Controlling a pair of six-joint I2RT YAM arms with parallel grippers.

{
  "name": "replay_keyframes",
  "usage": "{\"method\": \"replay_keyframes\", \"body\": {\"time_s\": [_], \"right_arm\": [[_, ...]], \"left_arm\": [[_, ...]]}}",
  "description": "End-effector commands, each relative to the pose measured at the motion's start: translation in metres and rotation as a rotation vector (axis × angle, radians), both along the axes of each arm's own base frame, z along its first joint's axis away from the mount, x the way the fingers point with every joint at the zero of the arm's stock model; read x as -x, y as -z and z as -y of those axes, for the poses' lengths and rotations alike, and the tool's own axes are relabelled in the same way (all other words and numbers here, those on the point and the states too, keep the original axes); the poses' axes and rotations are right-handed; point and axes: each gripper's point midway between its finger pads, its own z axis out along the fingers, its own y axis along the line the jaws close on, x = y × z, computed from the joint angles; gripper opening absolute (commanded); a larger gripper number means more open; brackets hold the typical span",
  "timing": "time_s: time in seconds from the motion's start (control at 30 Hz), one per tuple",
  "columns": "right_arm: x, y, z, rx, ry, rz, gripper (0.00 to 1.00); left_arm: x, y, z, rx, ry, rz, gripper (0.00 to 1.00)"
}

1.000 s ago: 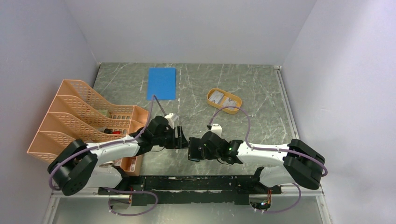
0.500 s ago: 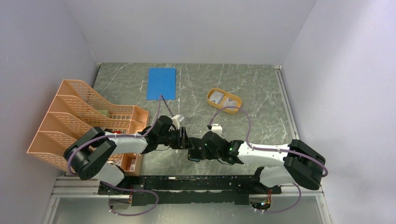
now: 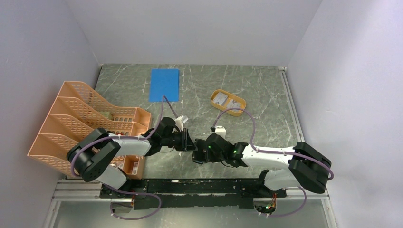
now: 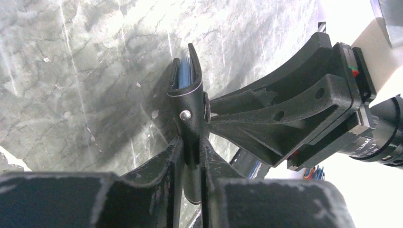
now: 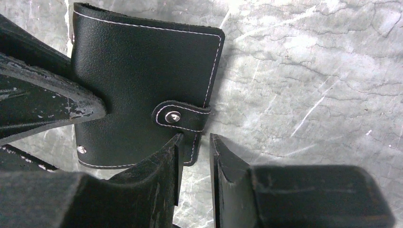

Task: Put the credit cards into the card holder
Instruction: Open the card holder at the center of the board.

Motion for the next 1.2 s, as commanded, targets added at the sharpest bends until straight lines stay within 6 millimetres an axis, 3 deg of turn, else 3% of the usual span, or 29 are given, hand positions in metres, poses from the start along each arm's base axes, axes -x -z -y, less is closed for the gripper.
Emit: {"method": "replay_keyframes", "body": {"time_s": [0.0,0.07,0.13,0.3,0.43,0.7,0.9,1.17], "right_arm": [[0.005,0.015,0.023,0.093,0.004,-0.021,0.30],[0.005,0.015,0.023,0.093,0.003,-0.022,0.30],[0.005,0.016,0.023,0.093,0.001,-0.023,0.30],[0.002,0.009,0.020,0.078,0.007,-0.008,0.30],[-0.006,-0.015,0.014,0.009,0.038,0.044,0.32],[-0.027,-0.068,-0.015,-0.107,0.028,0.145,0.52],[-0.038,-0.066,-0.045,-0.072,-0.019,0.127,0.52],[-0.047,-0.050,-0.054,0.004,0.004,0.094,0.44]], "left_arm": [[0.005,-0.005,0.008,0.037,0.052,0.014,0.27],[0.006,-0.005,0.010,0.042,0.058,0.010,0.35],[0.007,-0.004,0.011,0.041,0.065,0.008,0.35],[0.007,-0.003,0.012,0.028,0.063,0.010,0.07],[0.002,-0.003,0.003,-0.023,0.013,0.031,0.05],[-0.011,-0.009,-0.017,-0.138,-0.116,0.053,0.05],[-0.014,-0.019,-0.019,-0.147,-0.161,0.055,0.05],[-0.012,-0.021,-0.021,-0.147,-0.169,0.059,0.05]]}}
